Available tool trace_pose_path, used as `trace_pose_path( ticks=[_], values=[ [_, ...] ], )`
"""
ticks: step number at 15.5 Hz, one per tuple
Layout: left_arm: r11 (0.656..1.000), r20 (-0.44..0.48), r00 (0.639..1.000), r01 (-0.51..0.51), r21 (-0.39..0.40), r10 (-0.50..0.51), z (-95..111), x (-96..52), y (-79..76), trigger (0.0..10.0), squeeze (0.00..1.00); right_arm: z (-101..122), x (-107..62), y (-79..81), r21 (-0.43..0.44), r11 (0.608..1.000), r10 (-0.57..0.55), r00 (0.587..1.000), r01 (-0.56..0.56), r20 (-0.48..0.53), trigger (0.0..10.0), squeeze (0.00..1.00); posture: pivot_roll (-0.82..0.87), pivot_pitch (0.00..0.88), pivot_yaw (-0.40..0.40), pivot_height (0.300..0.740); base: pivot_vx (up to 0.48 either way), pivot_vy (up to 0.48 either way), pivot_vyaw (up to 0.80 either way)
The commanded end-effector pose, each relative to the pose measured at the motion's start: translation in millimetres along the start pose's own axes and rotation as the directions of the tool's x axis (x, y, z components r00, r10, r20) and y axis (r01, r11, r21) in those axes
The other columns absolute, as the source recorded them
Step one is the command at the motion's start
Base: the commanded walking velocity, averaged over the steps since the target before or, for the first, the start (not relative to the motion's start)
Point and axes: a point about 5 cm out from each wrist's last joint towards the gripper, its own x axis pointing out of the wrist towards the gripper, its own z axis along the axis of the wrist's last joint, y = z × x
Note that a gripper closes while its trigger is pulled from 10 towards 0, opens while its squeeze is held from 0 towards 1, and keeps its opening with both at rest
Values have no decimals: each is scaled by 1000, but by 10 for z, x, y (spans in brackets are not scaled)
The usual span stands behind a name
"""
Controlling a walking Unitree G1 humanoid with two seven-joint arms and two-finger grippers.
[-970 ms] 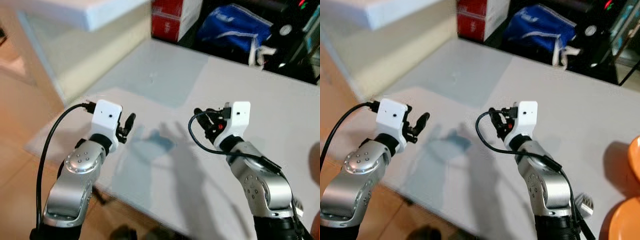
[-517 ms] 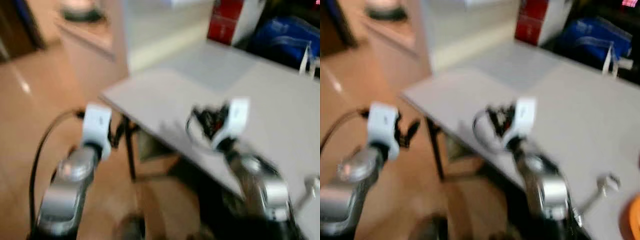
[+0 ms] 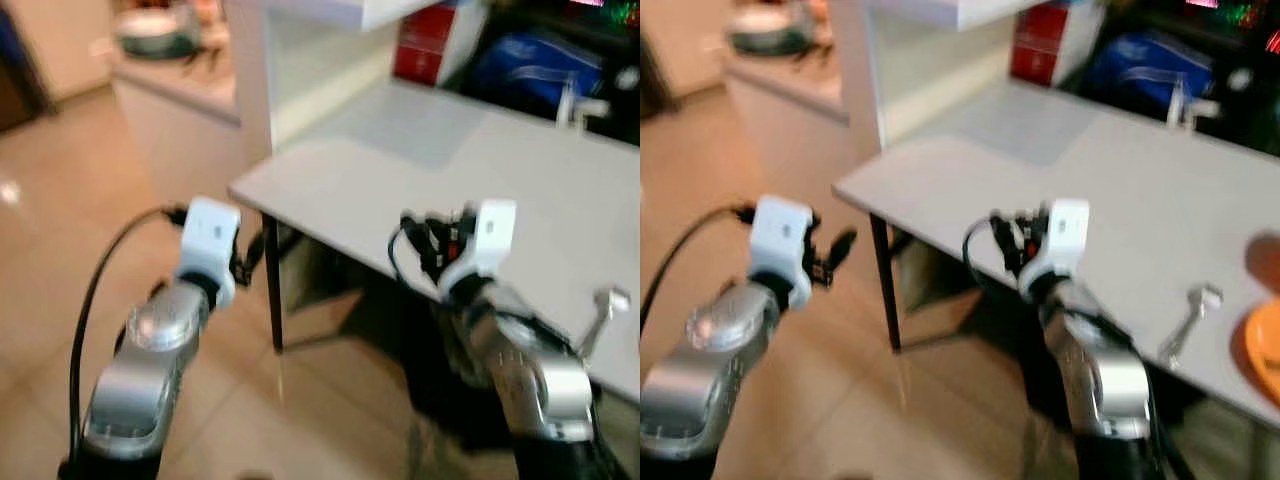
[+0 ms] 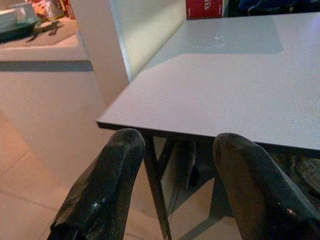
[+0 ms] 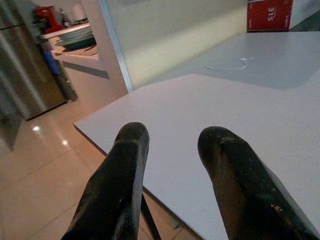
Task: Setting the table
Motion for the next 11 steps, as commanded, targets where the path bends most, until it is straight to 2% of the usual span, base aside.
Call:
trace_pose_path(
  ticks=[1,2,3,4,5,10,11],
  values=[
    [999,0,999,-32,17,32,14,-15,77,10000,0,57,28,57,-2,1000,17,1000,-16,21,10000,0,19,34,-37,740,0,480,-800],
    [999,0,999,-43,2,43,19,-22,109,10000,0,54,30,54,10,1000,8,1000,-8,22,10000,0,20,34,-37,740,0,480,-800],
    [999,1,999,-33,-34,33,29,-31,117,10000,59,50,30,52,25,1000,6,1000,-7,19,10000,1000,20,34,-37,740,0,480,-800],
    [999,-1,999,-32,-43,32,30,-35,121,10000,855,50,30,53,29,1000,9,1000,-10,20,10000,1000,22,34,-38,740,0,480,-800],
    [998,-1,1000,-30,-51,30,35,-42,128,10000,1000,54,32,56,32,999,14,1000,-15,22,10000,1000,24,34,-39,740,0,480,-800],
    [998,3,998,-55,-33,55,47,-67,181,10000,1000,97,45,87,11,1000,25,999,-25,31,10000,1000,20,41,-44,740,0,480,-800],
    [998,9,998,-62,-30,63,50,-66,178,10000,749,117,46,88,-1,1000,29,999,-29,35,10000,1000,16,41,-43,740,0,480,-800]
  ],
)
